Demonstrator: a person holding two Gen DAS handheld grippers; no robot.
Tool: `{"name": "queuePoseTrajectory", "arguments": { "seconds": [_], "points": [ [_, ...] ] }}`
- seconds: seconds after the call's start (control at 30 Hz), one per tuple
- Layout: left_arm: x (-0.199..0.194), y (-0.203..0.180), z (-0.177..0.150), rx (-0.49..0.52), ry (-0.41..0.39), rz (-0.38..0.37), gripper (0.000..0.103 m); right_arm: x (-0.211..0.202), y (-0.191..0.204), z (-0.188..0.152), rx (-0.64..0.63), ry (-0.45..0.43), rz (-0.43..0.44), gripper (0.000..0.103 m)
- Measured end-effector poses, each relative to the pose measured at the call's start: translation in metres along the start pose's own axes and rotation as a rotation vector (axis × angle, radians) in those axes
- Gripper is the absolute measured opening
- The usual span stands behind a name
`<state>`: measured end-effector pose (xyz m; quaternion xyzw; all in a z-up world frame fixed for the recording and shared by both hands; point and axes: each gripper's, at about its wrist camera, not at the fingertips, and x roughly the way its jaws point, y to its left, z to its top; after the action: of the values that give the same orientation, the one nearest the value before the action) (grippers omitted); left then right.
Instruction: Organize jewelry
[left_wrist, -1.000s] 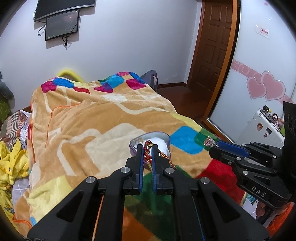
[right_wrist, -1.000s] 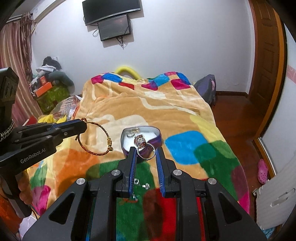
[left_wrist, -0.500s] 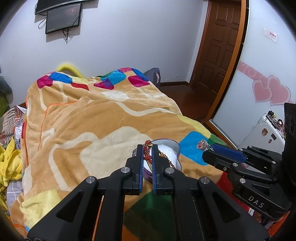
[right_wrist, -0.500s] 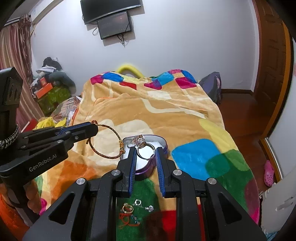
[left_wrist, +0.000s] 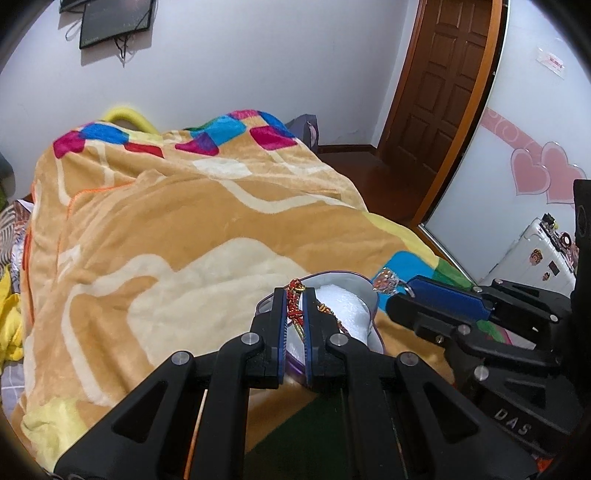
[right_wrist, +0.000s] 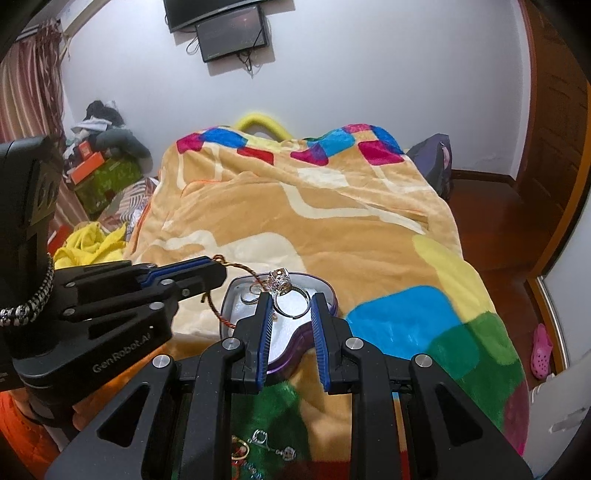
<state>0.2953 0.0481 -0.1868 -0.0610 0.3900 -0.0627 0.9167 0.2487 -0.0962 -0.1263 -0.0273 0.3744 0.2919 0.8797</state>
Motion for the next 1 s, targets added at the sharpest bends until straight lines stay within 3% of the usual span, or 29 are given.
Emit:
{"name": "queuePoseTrajectory", "arguments": {
  "seconds": [0.5,1.0],
  "points": [
    [0.014,0.006,0.003,-0.001,0.047,-0.036,0.006,0.037,-0.004,0.007,-0.049,0.112,0.036,0.019],
    [-0.024,0.005,0.004,0.035,0.002,0.007,0.010,0.027,0.003,0.008,-0.081,0.148,0.048,0.020]
  ]
}}
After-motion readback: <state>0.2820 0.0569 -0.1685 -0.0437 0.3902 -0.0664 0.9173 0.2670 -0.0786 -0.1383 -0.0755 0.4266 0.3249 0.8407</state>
